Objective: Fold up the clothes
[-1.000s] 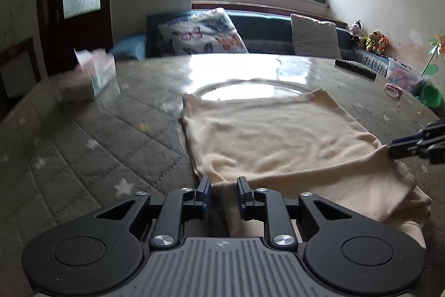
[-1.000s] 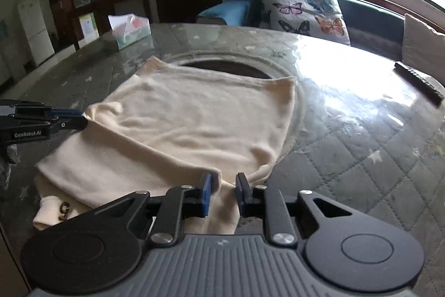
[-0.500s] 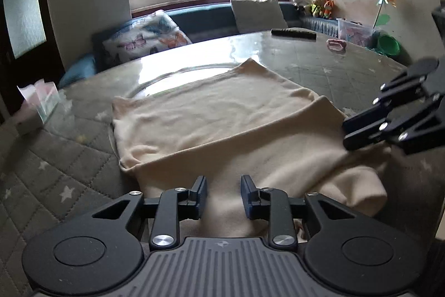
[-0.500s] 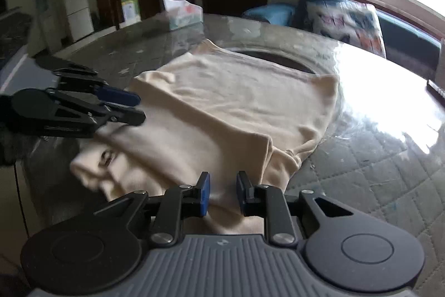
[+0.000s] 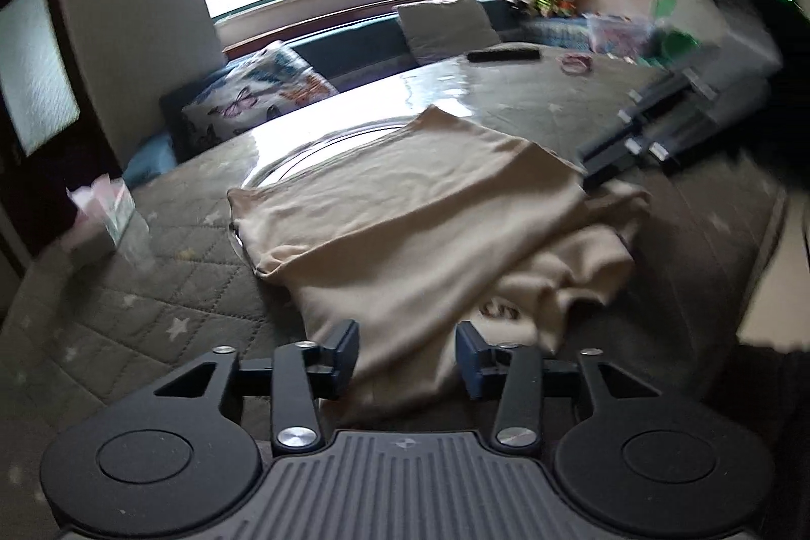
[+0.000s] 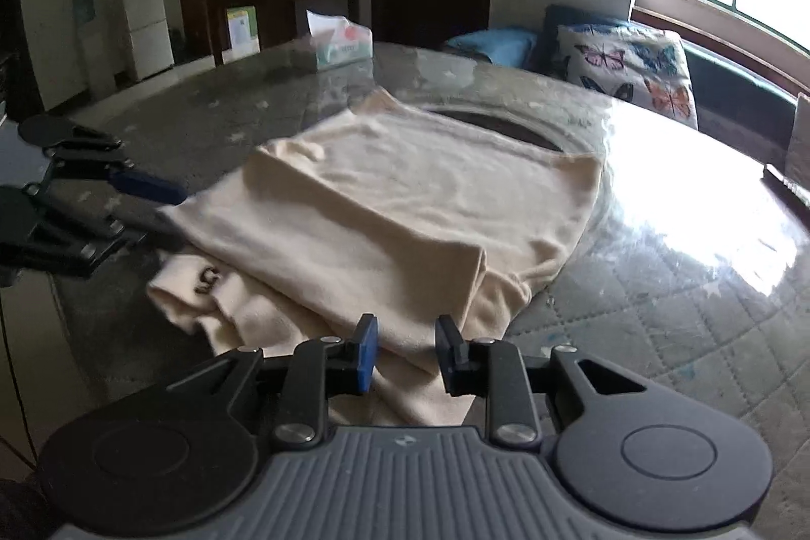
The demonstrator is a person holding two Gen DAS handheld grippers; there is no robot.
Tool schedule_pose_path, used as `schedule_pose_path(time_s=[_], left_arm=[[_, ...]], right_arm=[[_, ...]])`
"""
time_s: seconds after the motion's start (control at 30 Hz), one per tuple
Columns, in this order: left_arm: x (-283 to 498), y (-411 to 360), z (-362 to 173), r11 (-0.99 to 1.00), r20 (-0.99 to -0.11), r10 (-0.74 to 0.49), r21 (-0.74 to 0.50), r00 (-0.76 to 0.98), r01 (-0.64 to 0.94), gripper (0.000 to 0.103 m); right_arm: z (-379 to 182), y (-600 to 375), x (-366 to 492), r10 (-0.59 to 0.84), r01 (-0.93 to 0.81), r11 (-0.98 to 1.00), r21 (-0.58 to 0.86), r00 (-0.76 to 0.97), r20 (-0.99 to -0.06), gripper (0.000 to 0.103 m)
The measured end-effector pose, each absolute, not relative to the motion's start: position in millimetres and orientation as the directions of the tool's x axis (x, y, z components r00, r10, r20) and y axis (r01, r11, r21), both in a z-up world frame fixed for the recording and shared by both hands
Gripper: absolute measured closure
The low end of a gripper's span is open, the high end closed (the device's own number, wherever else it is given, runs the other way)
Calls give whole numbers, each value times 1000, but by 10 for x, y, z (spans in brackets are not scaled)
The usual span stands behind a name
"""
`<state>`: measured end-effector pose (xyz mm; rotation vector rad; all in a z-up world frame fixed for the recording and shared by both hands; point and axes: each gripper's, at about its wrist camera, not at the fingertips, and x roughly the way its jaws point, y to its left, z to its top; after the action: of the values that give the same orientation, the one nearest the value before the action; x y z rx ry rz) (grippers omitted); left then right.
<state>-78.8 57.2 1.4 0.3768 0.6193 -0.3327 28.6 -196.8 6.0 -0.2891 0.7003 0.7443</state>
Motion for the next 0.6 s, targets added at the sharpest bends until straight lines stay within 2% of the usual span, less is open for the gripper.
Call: schedule_pose_path(time_s=[0.2,0.27,0.43,0.5,0.6], left_arm=[[-1074,477,-12,804,-614,-177,361,769,472,48],[-1039,456,-28,803,-611,-190,354,768,480,48],[-910,407,-71,806,-603,-229,323,764,497,51],[-858,387,-88,807,-600,-245,310,762,503,77],[-784,413,-40,821,-583,-274,273,765,502,92]], right_arm=[[-69,-1974,371,508,-687,726,26,510,-694,77],[-32,-2002,340,513,-691,722,32,504,-694,68],[78,-2041,164,525,-729,684,-8,500,-689,63],[109,-2055,92,530,-748,663,-24,492,-690,58],[139,-2069,-27,535,-780,623,-62,483,-693,53]])
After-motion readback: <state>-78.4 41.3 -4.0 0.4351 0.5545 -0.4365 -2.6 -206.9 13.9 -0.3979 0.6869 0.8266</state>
